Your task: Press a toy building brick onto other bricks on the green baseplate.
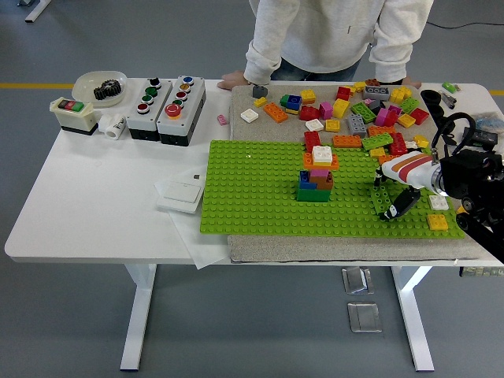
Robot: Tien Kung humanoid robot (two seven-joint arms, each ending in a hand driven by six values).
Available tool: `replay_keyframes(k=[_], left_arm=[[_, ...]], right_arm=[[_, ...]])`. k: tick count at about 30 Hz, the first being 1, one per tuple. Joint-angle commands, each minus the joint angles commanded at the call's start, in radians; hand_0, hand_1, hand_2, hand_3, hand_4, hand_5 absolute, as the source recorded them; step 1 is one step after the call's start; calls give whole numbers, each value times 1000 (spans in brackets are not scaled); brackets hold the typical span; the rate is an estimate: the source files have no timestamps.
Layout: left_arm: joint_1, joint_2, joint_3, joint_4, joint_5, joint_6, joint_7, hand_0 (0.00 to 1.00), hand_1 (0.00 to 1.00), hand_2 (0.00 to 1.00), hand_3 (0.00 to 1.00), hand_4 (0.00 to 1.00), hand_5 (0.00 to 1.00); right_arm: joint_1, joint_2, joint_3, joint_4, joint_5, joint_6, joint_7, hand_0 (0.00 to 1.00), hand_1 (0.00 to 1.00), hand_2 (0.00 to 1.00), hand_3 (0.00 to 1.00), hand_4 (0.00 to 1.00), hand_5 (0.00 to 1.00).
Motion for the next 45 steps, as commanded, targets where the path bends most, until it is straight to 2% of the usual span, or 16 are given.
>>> replay_keyframes(k=[1,13,14,19,20,25,26,45], left_arm=[[-1,0,1,0,-1,0,0,878,842,839,640,721,645],[-4,0,4,0,-6,1,-2,878,842,839,640,720,645],[-4,0,4,0,-6,1,-2,879,842,839,639,721,644],[-6,1,7,0,-8,1,-2,879,842,839,639,721,644],[-6,1,7,0,-9,1,-2,881,843,839,639,721,644],[-7,1,5,0,-7,1,-2,881,843,839,639,721,644],[-7,1,4,0,-7,1,-2,881,842,839,639,721,644],[-3,-1,-9,0,9,1,0,880,842,839,639,721,644]], right_arm=[[1,1,-2,-1,0,2,0,675,640,675,617,824,378],[6,9,-5,-14,-1,14,7,671,636,655,605,820,380],[6,9,-5,-14,-1,14,8,644,596,622,558,798,379],[7,9,-4,-20,-4,20,15,644,596,622,558,798,379],[7,9,-3,-20,-4,20,16,600,560,595,533,774,383],[7,8,-2,-19,-3,19,21,600,560,595,533,774,383],[7,8,-2,-19,-3,19,22,564,540,580,522,760,386],[2,-7,12,7,0,19,32,550,517,563,503,726,392]])
